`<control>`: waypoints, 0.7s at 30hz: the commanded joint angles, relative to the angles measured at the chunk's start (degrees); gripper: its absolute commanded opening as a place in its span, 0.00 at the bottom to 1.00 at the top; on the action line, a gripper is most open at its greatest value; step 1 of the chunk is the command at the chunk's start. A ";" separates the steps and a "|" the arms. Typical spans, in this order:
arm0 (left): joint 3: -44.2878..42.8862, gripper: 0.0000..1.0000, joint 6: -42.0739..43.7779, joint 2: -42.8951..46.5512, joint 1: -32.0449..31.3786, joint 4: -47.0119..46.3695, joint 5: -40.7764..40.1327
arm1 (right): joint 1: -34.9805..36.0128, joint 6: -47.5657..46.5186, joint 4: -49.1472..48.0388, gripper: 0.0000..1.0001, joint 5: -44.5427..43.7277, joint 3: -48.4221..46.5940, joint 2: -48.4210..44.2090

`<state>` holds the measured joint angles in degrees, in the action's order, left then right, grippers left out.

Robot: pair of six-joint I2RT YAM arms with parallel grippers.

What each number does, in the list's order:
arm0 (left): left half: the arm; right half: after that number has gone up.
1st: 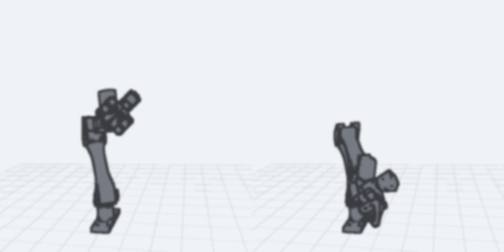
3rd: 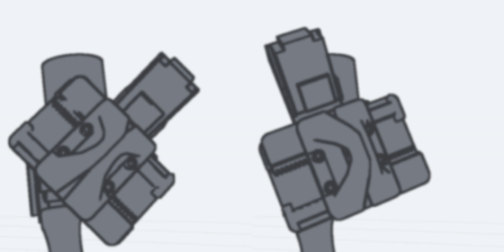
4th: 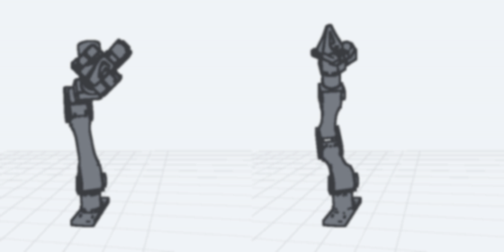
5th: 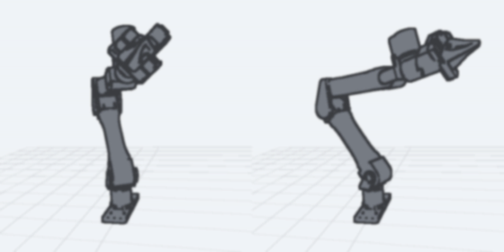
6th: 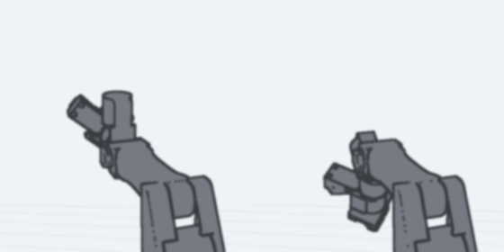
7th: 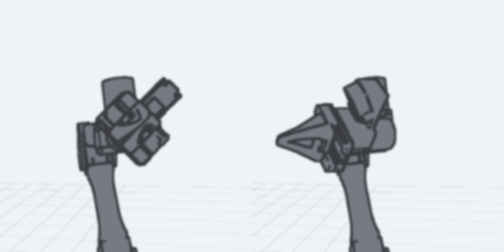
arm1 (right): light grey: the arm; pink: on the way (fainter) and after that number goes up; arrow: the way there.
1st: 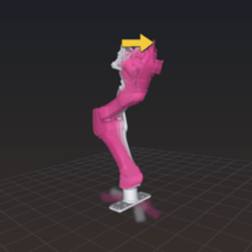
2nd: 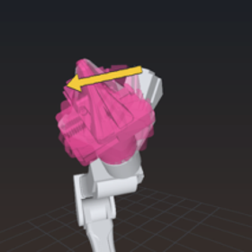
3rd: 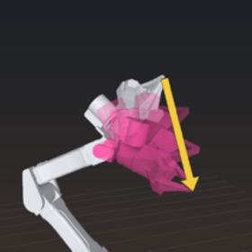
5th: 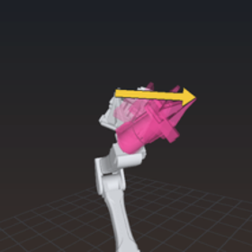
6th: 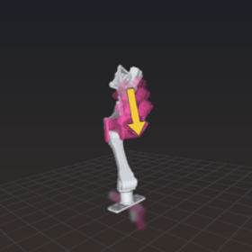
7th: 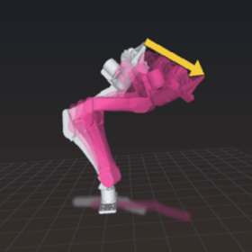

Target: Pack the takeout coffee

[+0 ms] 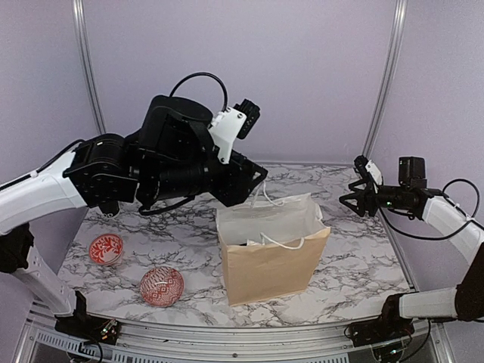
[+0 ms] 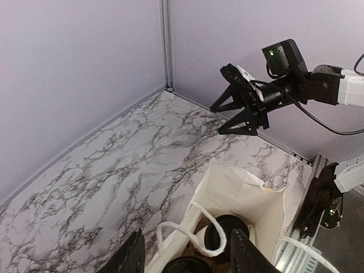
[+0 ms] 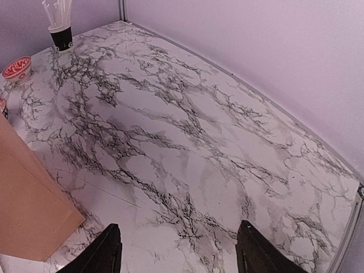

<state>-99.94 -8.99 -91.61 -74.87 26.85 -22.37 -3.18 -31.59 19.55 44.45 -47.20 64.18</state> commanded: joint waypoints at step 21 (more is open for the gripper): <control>28.79 0.40 -6.40 22.51 69.06 8.30 -2.76 | 1.17 -1.52 1.53 0.67 -0.49 -0.79 0.02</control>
<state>-74.08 -14.04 -68.23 -16.71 38.28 -36.07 -2.83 -32.25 20.62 44.40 -47.20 64.60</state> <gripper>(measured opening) 0.420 0.668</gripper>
